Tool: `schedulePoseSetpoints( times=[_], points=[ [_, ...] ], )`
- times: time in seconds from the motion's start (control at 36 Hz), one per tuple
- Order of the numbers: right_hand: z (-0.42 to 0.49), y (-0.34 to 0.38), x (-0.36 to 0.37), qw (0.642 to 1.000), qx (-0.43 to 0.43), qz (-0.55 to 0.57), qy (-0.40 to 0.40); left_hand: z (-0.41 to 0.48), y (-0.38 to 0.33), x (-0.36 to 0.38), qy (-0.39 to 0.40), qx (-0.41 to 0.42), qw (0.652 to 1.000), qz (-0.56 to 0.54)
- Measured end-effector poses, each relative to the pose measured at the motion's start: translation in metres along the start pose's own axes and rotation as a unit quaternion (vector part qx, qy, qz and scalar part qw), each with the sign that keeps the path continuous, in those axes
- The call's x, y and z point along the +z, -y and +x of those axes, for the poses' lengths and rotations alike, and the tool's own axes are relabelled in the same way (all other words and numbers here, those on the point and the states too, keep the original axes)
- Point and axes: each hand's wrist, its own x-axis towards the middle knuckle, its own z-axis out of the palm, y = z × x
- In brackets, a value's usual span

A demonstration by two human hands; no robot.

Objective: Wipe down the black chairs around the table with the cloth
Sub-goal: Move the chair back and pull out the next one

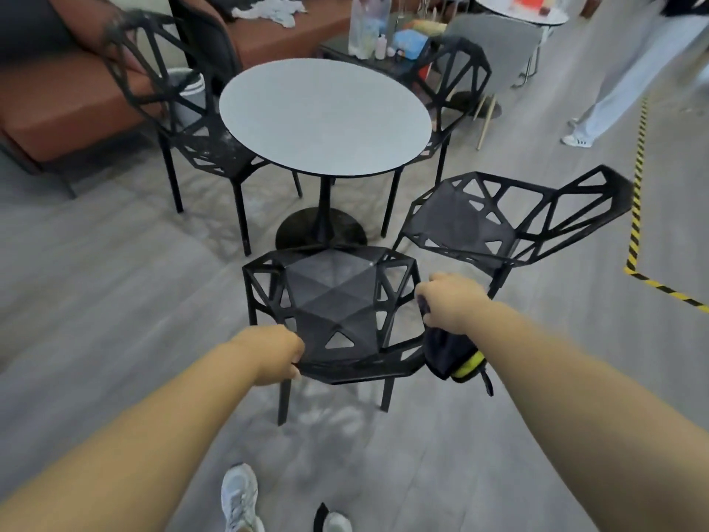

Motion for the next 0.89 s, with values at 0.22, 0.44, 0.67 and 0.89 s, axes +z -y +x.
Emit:
schedulePoseSetpoints(
  times=[0.22,0.44,0.67,0.89],
  points=[
    [0.044,0.037,-0.067,0.997,-0.034,0.009,-0.071,-0.015,0.056,-0.028,-0.035,-0.057,0.997,-0.049],
    [0.106,0.123,-0.119,0.991,-0.074,0.077,-0.083,-0.025,0.165,-0.052,-0.052,-0.096,0.992,-0.056],
    [0.169,0.213,-0.160,0.987,-0.014,0.129,-0.091,-0.031,0.295,-0.075,-0.050,-0.122,0.990,-0.038],
    [0.225,0.269,-0.189,0.979,0.018,0.174,-0.109,-0.028,0.389,-0.097,-0.058,-0.134,0.988,-0.041]
  ],
)
